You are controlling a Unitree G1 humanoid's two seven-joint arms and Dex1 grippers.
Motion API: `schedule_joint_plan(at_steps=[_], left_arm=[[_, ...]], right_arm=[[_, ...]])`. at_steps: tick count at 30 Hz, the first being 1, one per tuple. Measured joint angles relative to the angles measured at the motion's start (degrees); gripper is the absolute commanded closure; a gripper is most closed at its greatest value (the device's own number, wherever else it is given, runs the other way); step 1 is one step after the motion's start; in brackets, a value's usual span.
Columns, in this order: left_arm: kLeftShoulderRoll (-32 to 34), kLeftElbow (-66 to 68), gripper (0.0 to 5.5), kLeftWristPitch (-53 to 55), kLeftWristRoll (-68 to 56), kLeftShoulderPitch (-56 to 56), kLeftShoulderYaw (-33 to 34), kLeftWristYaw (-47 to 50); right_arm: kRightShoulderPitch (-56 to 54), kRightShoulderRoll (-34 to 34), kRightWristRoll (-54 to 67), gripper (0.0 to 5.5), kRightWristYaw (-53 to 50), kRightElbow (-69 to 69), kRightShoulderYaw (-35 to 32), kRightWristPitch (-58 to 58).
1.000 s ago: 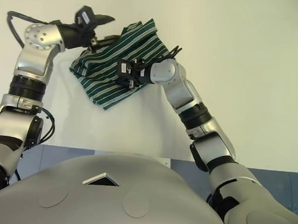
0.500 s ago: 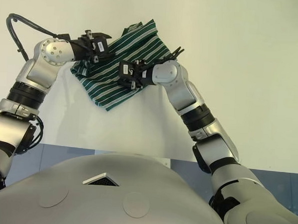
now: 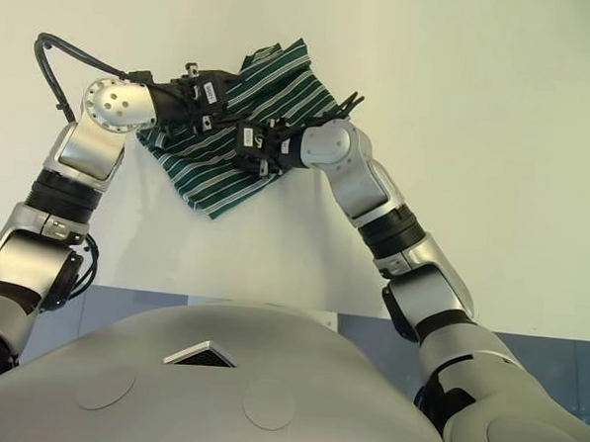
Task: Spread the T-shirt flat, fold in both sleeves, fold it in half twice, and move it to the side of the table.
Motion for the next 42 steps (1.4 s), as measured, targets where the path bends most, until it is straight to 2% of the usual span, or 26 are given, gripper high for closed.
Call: schedule_joint_plan(at_steps=[5, 10, 14, 16, 19, 23, 25, 26, 29, 32, 38, 40, 42], left_arm=[[0.3, 10.6, 2.93, -5.3, 3.8, -4.2, 0.2, 7.2], [-1.8, 22.6, 2.93, -7.9, 0.3, -10.7, 6.7, 13.0], [0.9, 32.3, 2.93, -9.8, 2.9, -11.4, 6.9, 16.3], [2.4, 32.6, 2.93, -10.9, 2.3, -10.8, 8.0, 15.8], [3.6, 21.9, 2.93, -11.3, -2.3, -6.1, 9.7, 10.8], [0.8, -2.5, 2.93, -0.9, -12.4, -4.1, 11.5, 5.1], [-2.0, -12.6, 2.93, 2.3, -16.6, -1.5, 8.7, 1.9], [-4.1, -14.9, 2.93, 2.3, -16.6, -0.3, 4.7, 0.5], [-4.5, -13.9, 2.93, 2.0, -11.3, 1.2, -2.2, -1.9], [2.0, -14.0, 2.93, 1.1, -8.4, 4.3, -4.4, -7.4], [16.6, -27.0, 2.93, 9.1, -16.0, 8.7, 1.9, -20.0], [15.9, -27.6, 2.93, 10.3, -18.5, 8.7, 4.7, -19.1], [12.0, -26.8, 2.93, 10.9, -19.9, 5.7, 6.8, -15.5]], right_arm=[[-0.2, -0.4, -0.2, 3.19, 0.0, -0.2, 0.4, -0.1], [0.9, -5.2, 0.1, 3.19, 3.3, -3.4, 1.6, -3.1], [2.5, -9.6, 1.9, 3.19, 6.6, -6.5, 1.4, -4.8], [4.3, -12.6, 2.6, 3.19, 7.3, -8.5, 0.8, -7.0], [5.9, -20.1, 3.5, 3.19, 8.5, -9.3, -1.5, -12.4], [3.4, -25.0, 1.0, 3.19, 6.2, -3.7, -3.9, -17.6], [2.5, -26.4, -0.7, 3.19, 4.7, -1.4, -5.5, -18.0], [2.4, -26.7, -0.8, 3.19, 4.2, -0.8, -6.2, -18.2], [1.4, -26.6, -2.7, 3.19, 2.6, 2.0, -6.5, -22.5], [-0.3, -26.5, -5.0, 3.19, 0.0, 5.3, -7.3, -25.4], [1.4, -26.5, -5.7, 3.19, -2.0, 5.2, -8.7, -26.6], [2.1, -26.4, -5.7, 3.19, -2.0, 4.2, -9.0, -26.4], [2.7, -25.8, -5.3, 3.19, -2.2, 1.9, -9.5, -26.3]])
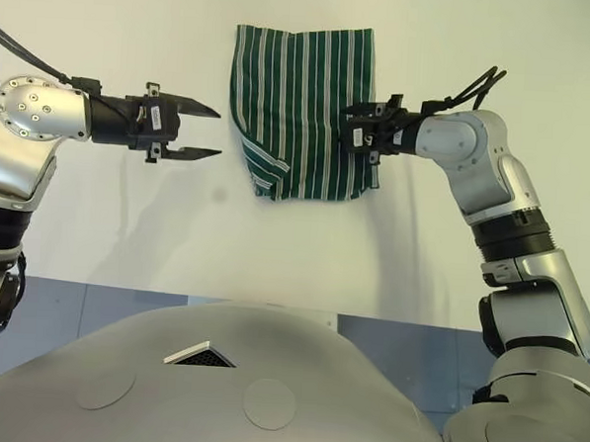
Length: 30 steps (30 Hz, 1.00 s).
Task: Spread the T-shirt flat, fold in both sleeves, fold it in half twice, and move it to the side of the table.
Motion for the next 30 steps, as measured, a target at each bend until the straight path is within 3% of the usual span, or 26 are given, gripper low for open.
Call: schedule_joint_plan(at_steps=[3, 6, 9, 15, 21, 23, 27, 30], left_arm=[[-6.6, 6.1, 2.93, -1.7, 1.1, -5.5, 1.1, 7.2], [-12.0, 16.8, 2.93, -7.9, 6.9, -8.1, -3.6, 10.4], [-14.8, 25.8, 2.93, -13.4, 11.9, -8.6, -8.7, 11.0], [-15.8, 35.0, 2.93, -17.7, 16.2, -11.1, -11.5, 9.7], [-6.6, 24.6, 2.93, -24.5, 14.0, -5.8, -11.6, 0.5], [-3.9, 20.5, 2.93, -28.5, 12.3, -4.2, -8.6, 0.6], [4.9, 12.5, 2.93, -32.8, 6.3, 3.2, -0.1, 0.2], [9.3, 13.1, 2.93, -44.0, 14.0, 10.6, -1.0, 1.8]], right_arm=[[1.8, 4.1, 7.7, 3.19, 1.3, -9.9, -1.5, 4.3], [4.1, 6.0, 11.5, 3.19, 2.4, -16.0, -2.0, 8.5], [6.4, 7.3, 10.1, 3.19, 2.6, -16.0, 1.0, 11.0], [8.2, 7.8, 9.3, 3.19, 2.2, -18.3, 0.9, 15.2], [8.1, 7.5, 16.8, 3.19, 2.1, -20.2, -8.8, 19.2], [9.1, 1.9, 17.7, 3.19, 4.6, -18.1, -12.1, 17.0], [15.2, -12.0, 12.7, 3.19, 9.9, -6.4, -15.2, -1.7], [13.6, -17.2, 4.2, 3.19, 6.0, 7.2, -15.0, -22.0]])
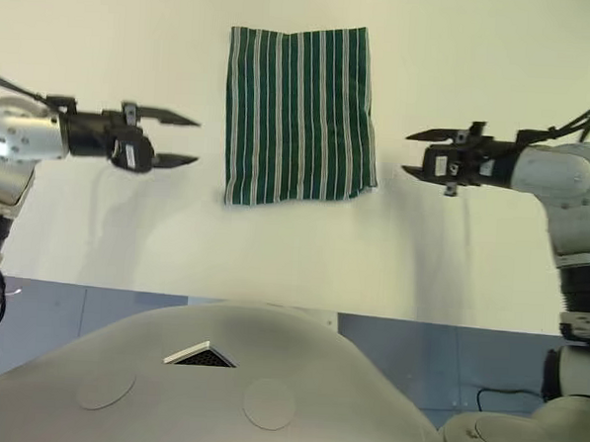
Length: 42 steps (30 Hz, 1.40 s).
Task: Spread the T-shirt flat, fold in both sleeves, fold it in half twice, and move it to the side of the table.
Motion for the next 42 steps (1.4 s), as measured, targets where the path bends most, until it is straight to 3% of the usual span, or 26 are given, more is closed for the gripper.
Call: schedule_joint_plan(at_steps=[4, 17, 21, 25, 30, 33, 37, 42], left_arm=[[-1.8, 1.3, 2.93, -8.5, 7.3, 3.5, -3.0, 6.6], [-12.5, 10.2, 2.93, -8.5, 13.8, -5.6, -11.6, 15.2], [-13.4, 12.6, 3.58, -8.8, 13.8, -8.0, -13.8, 15.4], [-14.3, 15.2, 4.45, -9.4, 13.2, -9.2, -15.4, 15.4], [-14.9, 18.5, 5.15, -9.0, 10.9, -12.4, -17.0, 12.3], [-15.3, 19.8, 5.47, -8.3, 9.0, -13.3, -17.1, 10.8], [-15.0, 14.6, 5.50, 3.7, -5.5, -8.8, -16.1, 1.4], [-5.1, -10.3, 5.50, 33.4, -30.8, -2.3, -9.9, -9.0]], right_arm=[[-1.7, 1.7, -6.3, 3.19, -7.1, 8.3, 3.7, -18.0], [-8.6, 6.2, -9.0, 3.19, -11.9, 13.7, 10.3, -27.1], [-9.8, 6.4, -9.1, 3.49, -12.3, 15.2, 11.7, -28.3], [-10.1, 7.2, -10.3, 4.39, -13.7, 16.1, 12.8, -29.2], [-10.2, 8.2, -10.7, 5.34, -14.4, 16.6, 13.6, -29.0], [-10.3, 8.3, -10.6, 5.39, -14.5, 16.6, 13.7, -28.8], [-9.4, 8.8, -0.5, 5.39, -8.3, 13.4, 14.8, -21.7], [3.2, 0.0, 34.2, 5.39, 8.7, -11.1, 13.5, 5.9]])
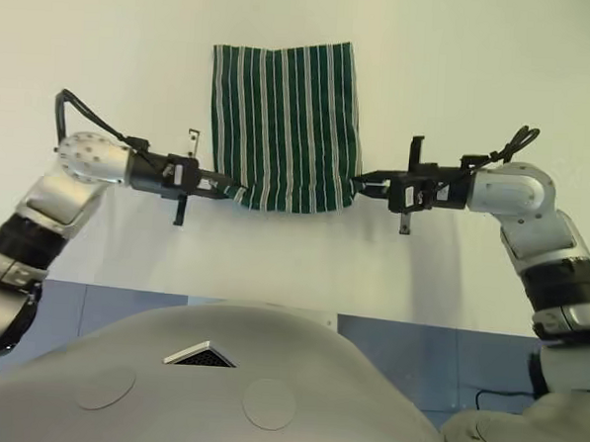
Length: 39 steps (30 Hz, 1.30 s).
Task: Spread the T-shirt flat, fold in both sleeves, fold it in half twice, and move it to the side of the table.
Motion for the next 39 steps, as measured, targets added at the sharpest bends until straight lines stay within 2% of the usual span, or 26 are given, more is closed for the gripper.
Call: schedule_joint_plan(at_steps=[2, 4, 7, 11, 15, 18, 20, 22, 25, 27, 30, 34, 36, 39], left_arm=[[3.3, -5.5, 5.50, 11.9, -7.9, -0.5, 3.2, -2.5], [3.7, -2.5, 5.50, 20.5, -11.1, -3.9, 4.3, -5.3], [-0.6, 11.3, 5.50, 27.4, -10.6, -15.7, 4.7, -9.1], [-10.1, 35.9, 5.50, 27.9, -4.0, -30.0, 5.0, -9.8], [-18.8, 54.8, 5.50, 22.7, 1.1, -37.4, 8.0, -6.6], [-21.2, 63.1, 5.50, 17.9, 5.6, -38.1, 9.2, -3.0], [-22.8, 67.0, 4.91, 17.0, 6.7, -38.3, 11.0, -0.4], [-24.3, 69.7, 4.54, 17.0, 7.3, -39.1, 13.4, 2.1], [-24.8, 73.0, 4.05, 17.6, 5.7, -42.1, 20.8, 7.6], [-24.1, 74.2, 3.75, 18.6, 3.2, -43.1, 26.4, 10.0], [-22.0, 74.3, 3.09, 18.8, 1.1, -43.3, 32.4, 12.3], [-21.4, 65.7, 3.09, 17.3, 0.8, -39.7, 35.4, 13.7], [-22.0, 57.5, 3.09, 17.3, 0.6, -35.2, 36.0, 15.8], [-24.9, 43.1, 3.09, 20.7, -3.1, -27.6, 38.2, 20.4]], right_arm=[[0.0, -2.4, 9.8, 5.39, 5.2, -7.4, -2.4, 12.1], [-5.2, -1.5, 13.4, 5.39, 10.2, -6.6, -2.5, 22.9], [-18.2, 3.8, 14.3, 5.39, 16.7, 2.8, -2.3, 36.2], [-33.8, 13.5, 8.6, 5.39, 22.5, 22.9, -0.9, 45.9], [-37.4, 20.2, 2.8, 5.39, 22.1, 37.4, -1.7, 45.8], [-39.7, 24.5, -0.7, 4.73, 18.9, 45.4, -3.6, 45.6], [-40.2, 26.4, -2.6, 4.30, 16.8, 47.9, -5.0, 44.9], [-41.1, 27.9, -2.8, 3.90, 12.2, 51.2, -8.3, 43.3], [-43.5, 28.5, -5.3, 3.35, 0.4, 55.7, -13.4, 36.4], [-43.6, 29.6, -9.7, 3.01, -8.3, 57.3, -14.1, 29.5], [-43.4, 32.7, -11.8, 2.92, -13.1, 55.1, -15.2, 21.7], [-40.9, 40.1, -6.2, 2.92, -2.5, 42.3, -16.4, 22.6], [-38.9, 42.5, -7.1, 2.92, 1.5, 41.2, -13.7, 24.4], [-37.5, 45.3, -15.4, 2.92, 1.8, 50.0, -7.6, 21.9]])
